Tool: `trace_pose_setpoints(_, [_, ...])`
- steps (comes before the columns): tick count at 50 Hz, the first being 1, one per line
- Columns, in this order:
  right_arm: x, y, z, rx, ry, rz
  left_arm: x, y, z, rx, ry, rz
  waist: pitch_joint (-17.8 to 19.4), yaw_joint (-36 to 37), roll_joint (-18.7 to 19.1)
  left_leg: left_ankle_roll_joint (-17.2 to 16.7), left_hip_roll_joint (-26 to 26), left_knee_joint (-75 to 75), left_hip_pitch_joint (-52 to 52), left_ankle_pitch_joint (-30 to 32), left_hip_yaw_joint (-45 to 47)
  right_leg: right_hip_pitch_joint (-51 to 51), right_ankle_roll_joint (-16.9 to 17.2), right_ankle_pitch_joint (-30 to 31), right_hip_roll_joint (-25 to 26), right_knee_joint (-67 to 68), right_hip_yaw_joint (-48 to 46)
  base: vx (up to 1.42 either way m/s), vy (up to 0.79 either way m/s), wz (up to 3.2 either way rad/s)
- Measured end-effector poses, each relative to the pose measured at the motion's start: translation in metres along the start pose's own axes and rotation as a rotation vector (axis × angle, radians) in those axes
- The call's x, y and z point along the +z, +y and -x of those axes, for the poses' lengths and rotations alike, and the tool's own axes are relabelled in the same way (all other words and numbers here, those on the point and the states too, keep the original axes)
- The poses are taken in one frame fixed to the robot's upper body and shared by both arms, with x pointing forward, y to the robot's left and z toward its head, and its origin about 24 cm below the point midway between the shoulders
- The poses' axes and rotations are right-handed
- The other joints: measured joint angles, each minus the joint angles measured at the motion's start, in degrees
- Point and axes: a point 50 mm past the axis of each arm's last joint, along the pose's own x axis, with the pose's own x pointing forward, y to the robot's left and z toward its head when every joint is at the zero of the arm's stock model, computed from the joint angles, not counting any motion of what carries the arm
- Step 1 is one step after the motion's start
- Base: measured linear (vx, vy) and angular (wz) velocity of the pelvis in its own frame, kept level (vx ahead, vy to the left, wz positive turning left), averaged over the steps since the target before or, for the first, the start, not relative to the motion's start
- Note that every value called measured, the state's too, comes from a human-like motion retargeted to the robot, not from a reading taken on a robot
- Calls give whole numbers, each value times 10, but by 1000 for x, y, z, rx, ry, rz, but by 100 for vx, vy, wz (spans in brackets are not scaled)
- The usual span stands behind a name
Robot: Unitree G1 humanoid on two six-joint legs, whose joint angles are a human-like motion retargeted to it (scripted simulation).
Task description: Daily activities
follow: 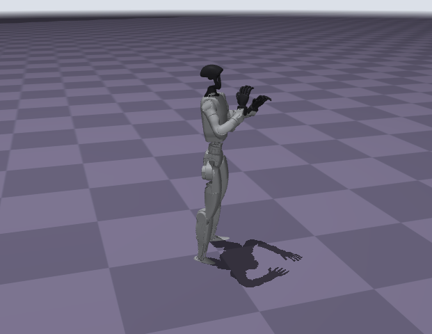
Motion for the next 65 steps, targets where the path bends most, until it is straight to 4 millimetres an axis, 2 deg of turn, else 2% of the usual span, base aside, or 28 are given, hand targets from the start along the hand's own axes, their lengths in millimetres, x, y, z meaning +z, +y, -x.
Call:
trace_pose_setpoints(10, [4,-1,-4,-17,-35,-18,0,3,0,30,-7,-26,-12,-1,-1,1,1,7,-16,-3,-4,-14,2,0,-1,4,0,0,0,0])
trace_pose_setpoints(28, [12,-7,-9,-50,-95,-40,7,2,-2,48,-28,0,-12,4,-7,4,2,16,-24,-11,-11,-22,3,-8,-3,21,-1,0,0,0])
trace_pose_setpoints(54, [21,-18,-16,-185,-158,-82,16,-7,7,57,-3,140,-10,3,-8,2,-1,3,-14,-14,-9,-28,7,-19,-8,41,2,0,0,0])
trace_pose_setpoints(65, [7,-14,0,-106,-77,-48,17,-14,9,65,38,232,-5,1,-2,5,-2,12,-13,-24,-12,-25,4,-25,-10,47,2,0,0,0])
